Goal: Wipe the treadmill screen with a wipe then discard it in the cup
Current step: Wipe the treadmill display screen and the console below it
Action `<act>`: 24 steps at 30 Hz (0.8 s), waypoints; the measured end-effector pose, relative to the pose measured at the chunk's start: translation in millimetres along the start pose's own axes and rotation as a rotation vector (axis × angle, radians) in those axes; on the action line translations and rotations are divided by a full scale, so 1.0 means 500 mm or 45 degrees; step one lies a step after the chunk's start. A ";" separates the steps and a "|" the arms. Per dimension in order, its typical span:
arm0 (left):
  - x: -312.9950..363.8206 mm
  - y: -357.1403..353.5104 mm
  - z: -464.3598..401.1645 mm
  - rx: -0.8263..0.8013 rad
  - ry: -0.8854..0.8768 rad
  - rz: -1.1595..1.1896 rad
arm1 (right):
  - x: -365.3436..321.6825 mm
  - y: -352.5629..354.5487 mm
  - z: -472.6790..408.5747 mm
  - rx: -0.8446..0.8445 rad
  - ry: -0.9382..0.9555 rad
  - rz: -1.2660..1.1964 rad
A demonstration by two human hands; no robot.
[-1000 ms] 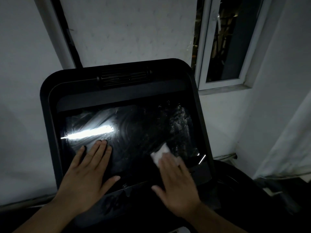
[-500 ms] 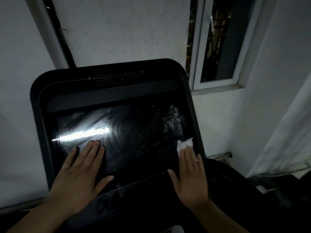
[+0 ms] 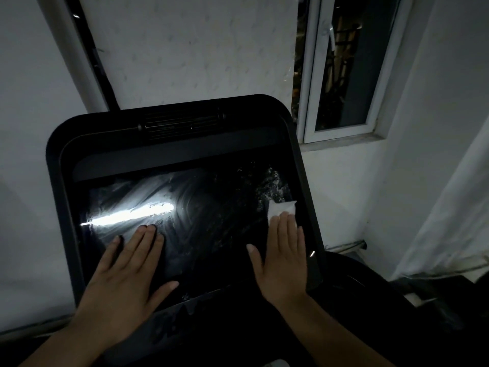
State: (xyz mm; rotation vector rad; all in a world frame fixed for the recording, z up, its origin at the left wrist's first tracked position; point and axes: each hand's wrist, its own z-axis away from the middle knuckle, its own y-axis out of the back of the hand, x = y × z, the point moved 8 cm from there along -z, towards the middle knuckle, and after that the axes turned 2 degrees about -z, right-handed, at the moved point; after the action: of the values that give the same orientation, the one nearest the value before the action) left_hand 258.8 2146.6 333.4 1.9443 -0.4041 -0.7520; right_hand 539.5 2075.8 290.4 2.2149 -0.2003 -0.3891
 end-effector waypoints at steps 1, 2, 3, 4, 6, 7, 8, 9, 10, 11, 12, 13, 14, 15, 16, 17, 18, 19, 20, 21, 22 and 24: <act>0.001 0.000 0.000 -0.001 -0.002 0.002 | -0.032 0.000 0.005 -0.010 0.048 -0.012; 0.002 0.000 0.001 -0.001 -0.005 0.005 | -0.071 -0.004 0.018 -0.020 0.155 -0.022; 0.003 0.000 0.001 0.002 -0.006 0.006 | -0.110 -0.007 0.038 -0.036 0.300 -0.025; 0.004 0.001 0.001 0.007 -0.008 0.006 | -0.141 -0.010 0.060 -0.064 0.448 -0.027; 0.003 0.002 0.000 0.008 -0.009 0.003 | -0.158 -0.010 0.079 -0.091 0.642 0.011; 0.002 0.003 0.000 0.008 -0.008 0.001 | -0.143 -0.008 0.068 -0.078 0.665 0.055; 0.001 0.004 0.000 0.012 -0.009 0.001 | -0.117 -0.006 0.047 -0.069 0.637 0.107; 0.000 0.005 -0.001 0.015 -0.011 0.001 | -0.083 -0.003 0.018 -0.054 0.571 0.158; 0.000 0.005 -0.001 0.016 -0.014 0.000 | -0.045 0.004 -0.013 -0.036 0.483 0.196; 0.000 0.006 0.000 0.016 -0.014 0.001 | -0.009 0.013 -0.042 -0.025 0.390 0.216; 0.001 0.006 0.000 0.020 -0.014 0.003 | 0.018 0.021 -0.064 -0.035 0.299 0.212; 0.001 0.007 0.000 0.028 -0.014 0.002 | 0.035 0.026 -0.077 -0.050 0.214 0.195; 0.003 0.007 -0.001 0.035 -0.014 -0.001 | 0.038 0.026 -0.081 -0.058 0.144 0.173; 0.004 0.005 0.000 0.038 -0.014 0.000 | 0.026 0.024 -0.075 -0.055 0.110 0.149; 0.005 0.004 0.000 0.041 -0.011 0.005 | 0.000 0.019 -0.061 -0.052 0.134 0.119; 0.006 0.003 0.000 0.049 -0.012 0.010 | -0.036 0.012 -0.040 -0.048 0.218 0.095; 0.007 0.002 0.000 0.058 -0.016 0.011 | -0.071 0.005 -0.017 -0.055 0.330 0.079; 0.007 0.002 -0.001 0.068 -0.018 0.011 | -0.093 -0.001 0.001 -0.070 0.423 0.075; 0.007 0.003 0.000 0.074 -0.019 0.012 | -0.095 -0.001 0.003 -0.072 0.470 0.087; 0.006 0.003 0.000 0.078 -0.019 0.011 | -0.080 0.002 -0.009 -0.051 0.462 0.111; 0.005 0.003 0.000 0.077 -0.018 0.009 | -0.054 0.007 -0.029 -0.030 0.408 0.141; 0.003 0.003 0.000 0.068 -0.015 0.004 | 0.006 0.018 -0.075 -0.018 0.250 0.185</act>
State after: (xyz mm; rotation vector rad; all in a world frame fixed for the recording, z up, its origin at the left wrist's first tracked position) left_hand 260.0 2145.1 334.3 1.9892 -0.4384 -0.7582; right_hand 555.1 2096.9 318.7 2.1920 -0.2497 -0.0927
